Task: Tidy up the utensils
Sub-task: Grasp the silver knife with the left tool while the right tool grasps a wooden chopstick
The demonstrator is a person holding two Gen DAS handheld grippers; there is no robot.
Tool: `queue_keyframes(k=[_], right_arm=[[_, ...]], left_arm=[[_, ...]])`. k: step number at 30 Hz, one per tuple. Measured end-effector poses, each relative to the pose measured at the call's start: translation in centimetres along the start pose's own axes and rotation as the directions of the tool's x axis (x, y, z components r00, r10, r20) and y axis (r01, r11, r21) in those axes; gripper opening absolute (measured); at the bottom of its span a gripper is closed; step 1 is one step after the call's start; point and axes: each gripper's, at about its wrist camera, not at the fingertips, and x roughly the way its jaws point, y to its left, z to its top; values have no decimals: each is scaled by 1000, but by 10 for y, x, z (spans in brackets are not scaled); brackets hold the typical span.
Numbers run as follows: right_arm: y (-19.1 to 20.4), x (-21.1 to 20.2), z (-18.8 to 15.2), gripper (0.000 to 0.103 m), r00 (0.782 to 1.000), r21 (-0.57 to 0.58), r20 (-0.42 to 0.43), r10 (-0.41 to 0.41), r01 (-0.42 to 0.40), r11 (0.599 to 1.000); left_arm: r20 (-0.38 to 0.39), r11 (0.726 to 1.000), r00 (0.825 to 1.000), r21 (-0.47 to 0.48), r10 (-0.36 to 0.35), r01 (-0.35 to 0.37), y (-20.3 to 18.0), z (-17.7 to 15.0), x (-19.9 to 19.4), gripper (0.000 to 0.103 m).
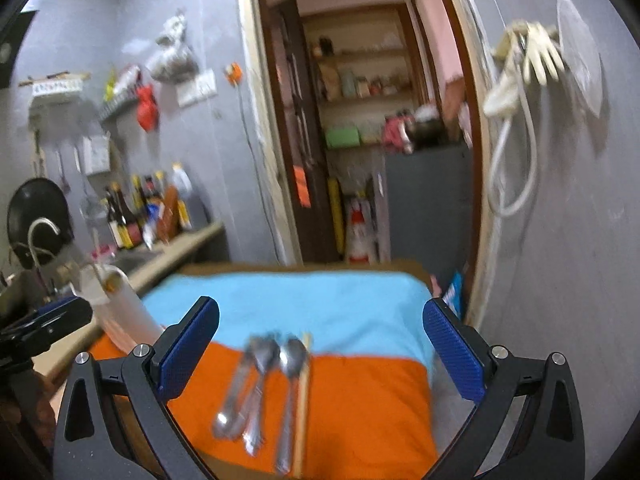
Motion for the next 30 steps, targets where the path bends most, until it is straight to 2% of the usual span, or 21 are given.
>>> queue_keyframes(k=[5,11,13,18,21,24,28,30], right_arm=[[-18,16,-19,103,997,13,-81,-11,12,1000],[-26,33,-32,99,990,18,-140,19,-17,1000],[-25,39,-35,94,986,16,-161,33,-31,999],[-24,55,-42,74,973,8,-220,67,-67,998],[-21,64,-44,63,962,-6,-259,87,-92,996],[-15,73,-46,53,949,-18,-296,107,-117,993],[-10,86,-48,44,929,-30,-349,120,-139,990],[-8,92,-50,39,917,-36,-379,122,-147,989]], left_arm=[[-121,1000,993,13,0,2,-9,-22,33,99],[-202,1000,979,-11,-2,0,-6,-32,65,96],[-229,1000,973,-18,-7,3,-5,-35,77,90],[-335,999,942,-34,-10,-1,1,-39,107,55],[-371,999,928,-34,-11,-2,4,-38,119,47],[-386,1000,923,-21,-9,1,3,-37,126,43],[-407,1000,913,-13,-19,15,1,-36,138,42],[-423,1000,906,0,-15,17,-1,-36,144,36]])
